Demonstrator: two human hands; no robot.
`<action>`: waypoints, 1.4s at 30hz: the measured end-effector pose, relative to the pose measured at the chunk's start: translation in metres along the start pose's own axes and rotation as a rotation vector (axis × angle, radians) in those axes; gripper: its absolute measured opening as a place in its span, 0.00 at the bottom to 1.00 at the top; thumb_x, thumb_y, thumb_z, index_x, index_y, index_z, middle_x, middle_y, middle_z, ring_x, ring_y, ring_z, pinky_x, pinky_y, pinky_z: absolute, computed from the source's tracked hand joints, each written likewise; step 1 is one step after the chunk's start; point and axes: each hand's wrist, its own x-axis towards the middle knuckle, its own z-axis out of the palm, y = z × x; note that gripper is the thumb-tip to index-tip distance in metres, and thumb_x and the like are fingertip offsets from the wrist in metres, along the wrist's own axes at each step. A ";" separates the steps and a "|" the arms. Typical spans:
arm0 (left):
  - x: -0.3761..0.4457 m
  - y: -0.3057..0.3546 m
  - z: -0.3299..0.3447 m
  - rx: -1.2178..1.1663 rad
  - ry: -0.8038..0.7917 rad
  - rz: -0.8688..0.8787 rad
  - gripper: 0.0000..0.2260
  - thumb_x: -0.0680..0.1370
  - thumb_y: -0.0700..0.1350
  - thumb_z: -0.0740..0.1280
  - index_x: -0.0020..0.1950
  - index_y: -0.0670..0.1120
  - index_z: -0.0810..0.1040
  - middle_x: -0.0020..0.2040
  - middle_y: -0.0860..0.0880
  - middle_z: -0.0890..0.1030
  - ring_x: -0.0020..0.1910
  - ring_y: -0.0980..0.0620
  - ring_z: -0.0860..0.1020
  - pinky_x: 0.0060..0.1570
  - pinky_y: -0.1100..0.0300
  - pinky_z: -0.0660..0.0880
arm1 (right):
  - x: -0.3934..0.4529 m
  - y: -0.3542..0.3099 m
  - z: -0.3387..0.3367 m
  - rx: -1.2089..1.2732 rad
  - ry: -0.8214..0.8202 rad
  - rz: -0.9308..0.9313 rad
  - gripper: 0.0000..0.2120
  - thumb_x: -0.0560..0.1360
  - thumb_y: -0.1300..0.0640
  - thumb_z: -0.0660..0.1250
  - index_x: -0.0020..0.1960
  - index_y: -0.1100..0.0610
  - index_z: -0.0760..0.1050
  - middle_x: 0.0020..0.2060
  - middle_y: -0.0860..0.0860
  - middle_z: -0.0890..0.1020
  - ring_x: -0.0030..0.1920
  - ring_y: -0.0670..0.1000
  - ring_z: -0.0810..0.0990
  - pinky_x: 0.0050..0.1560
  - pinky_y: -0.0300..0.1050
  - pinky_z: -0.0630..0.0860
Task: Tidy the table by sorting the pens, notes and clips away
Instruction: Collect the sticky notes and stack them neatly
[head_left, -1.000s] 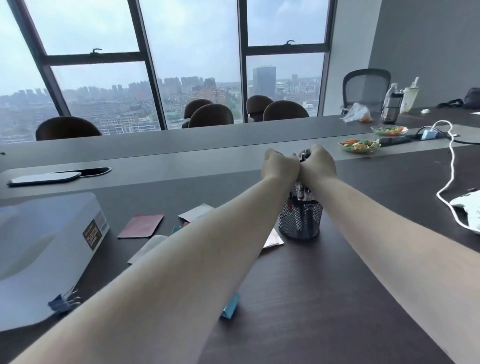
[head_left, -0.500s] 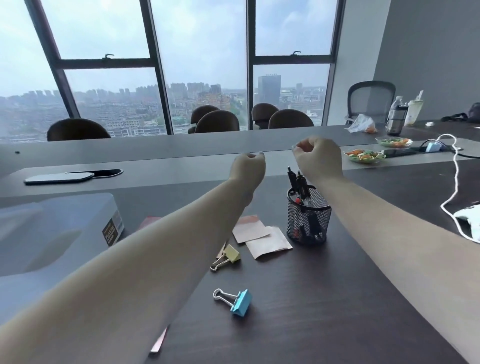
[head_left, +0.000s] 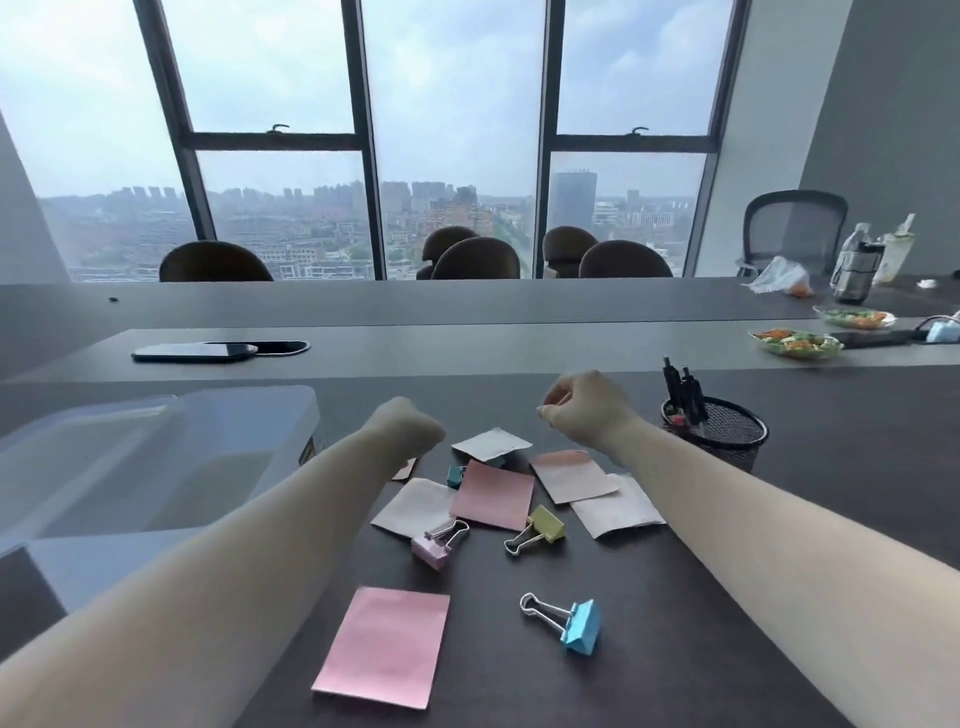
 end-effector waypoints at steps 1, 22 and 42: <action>0.004 -0.004 0.001 -0.002 0.014 -0.004 0.01 0.75 0.39 0.62 0.44 0.41 0.72 0.43 0.43 0.73 0.41 0.44 0.72 0.41 0.57 0.71 | 0.002 0.003 0.005 -0.042 -0.024 0.019 0.09 0.72 0.57 0.68 0.50 0.60 0.80 0.51 0.57 0.84 0.55 0.56 0.80 0.56 0.47 0.76; 0.055 0.013 0.067 0.304 0.046 -0.089 0.30 0.64 0.64 0.72 0.55 0.43 0.77 0.56 0.46 0.81 0.57 0.43 0.79 0.55 0.52 0.77 | 0.010 0.026 0.011 -0.269 -0.400 0.426 0.34 0.69 0.47 0.74 0.67 0.64 0.68 0.59 0.58 0.77 0.52 0.57 0.76 0.47 0.43 0.69; 0.043 0.017 0.065 0.173 0.107 -0.002 0.21 0.72 0.42 0.70 0.61 0.42 0.66 0.57 0.45 0.77 0.57 0.45 0.76 0.47 0.56 0.70 | 0.009 0.028 0.031 -0.292 -0.233 0.328 0.27 0.72 0.41 0.66 0.63 0.58 0.70 0.63 0.56 0.76 0.65 0.61 0.72 0.65 0.54 0.71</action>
